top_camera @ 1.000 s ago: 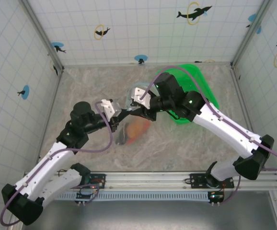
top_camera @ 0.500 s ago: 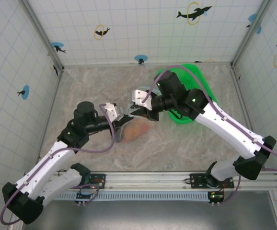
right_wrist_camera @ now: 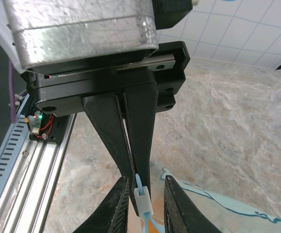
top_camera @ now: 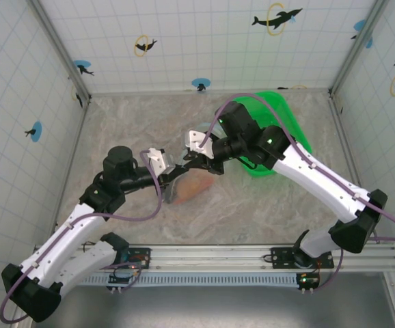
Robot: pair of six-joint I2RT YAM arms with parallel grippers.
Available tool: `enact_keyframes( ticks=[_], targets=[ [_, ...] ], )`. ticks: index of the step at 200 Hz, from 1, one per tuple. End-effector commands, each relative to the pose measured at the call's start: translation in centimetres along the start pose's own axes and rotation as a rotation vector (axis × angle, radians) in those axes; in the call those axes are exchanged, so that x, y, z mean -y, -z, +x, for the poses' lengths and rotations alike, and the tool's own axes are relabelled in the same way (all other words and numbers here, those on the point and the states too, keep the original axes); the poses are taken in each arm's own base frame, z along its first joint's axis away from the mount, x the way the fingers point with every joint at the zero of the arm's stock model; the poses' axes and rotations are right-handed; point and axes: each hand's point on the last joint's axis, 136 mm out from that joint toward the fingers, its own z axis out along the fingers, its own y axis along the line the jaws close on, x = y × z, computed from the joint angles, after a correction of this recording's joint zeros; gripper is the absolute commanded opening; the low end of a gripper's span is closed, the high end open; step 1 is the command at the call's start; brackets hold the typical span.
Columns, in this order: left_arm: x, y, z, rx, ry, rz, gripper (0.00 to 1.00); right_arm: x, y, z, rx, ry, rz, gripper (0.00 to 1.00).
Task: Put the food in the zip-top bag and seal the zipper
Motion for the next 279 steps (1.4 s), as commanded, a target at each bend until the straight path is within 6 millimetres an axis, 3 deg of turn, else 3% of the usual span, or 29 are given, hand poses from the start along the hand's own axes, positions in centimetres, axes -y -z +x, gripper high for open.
enact_keyframes(
  ticks=[1,78,107,142,215,279],
  targets=[
    [0.5,0.3,-0.4,0.023,-0.023,0.015,0.0,-0.5,-0.7,0.6,-0.015,-0.02,-0.03,0.24],
    [0.5,0.5,-0.7,0.03,-0.027,0.006,0.0,-0.2,-1.3,2.1,-0.043,-0.041,-0.01,0.24],
    [0.4,0.6,-0.6,0.025,-0.029,0.0,0.0,-0.3,-1.4,2.1,-0.037,-0.041,-0.018,0.07],
    [0.3,0.6,-0.3,0.017,-0.024,-0.012,0.0,-0.3,-1.3,2.0,-0.034,-0.036,-0.015,0.0],
    [-2.4,2.1,-1.0,0.03,-0.105,-0.229,0.0,2.4,0.2,2.7,-0.078,-0.005,0.161,0.0],
    [-3.4,3.9,-3.0,0.076,-0.161,-0.34,0.0,3.9,1.1,3.9,-0.11,-0.015,0.261,0.0]
  ],
)
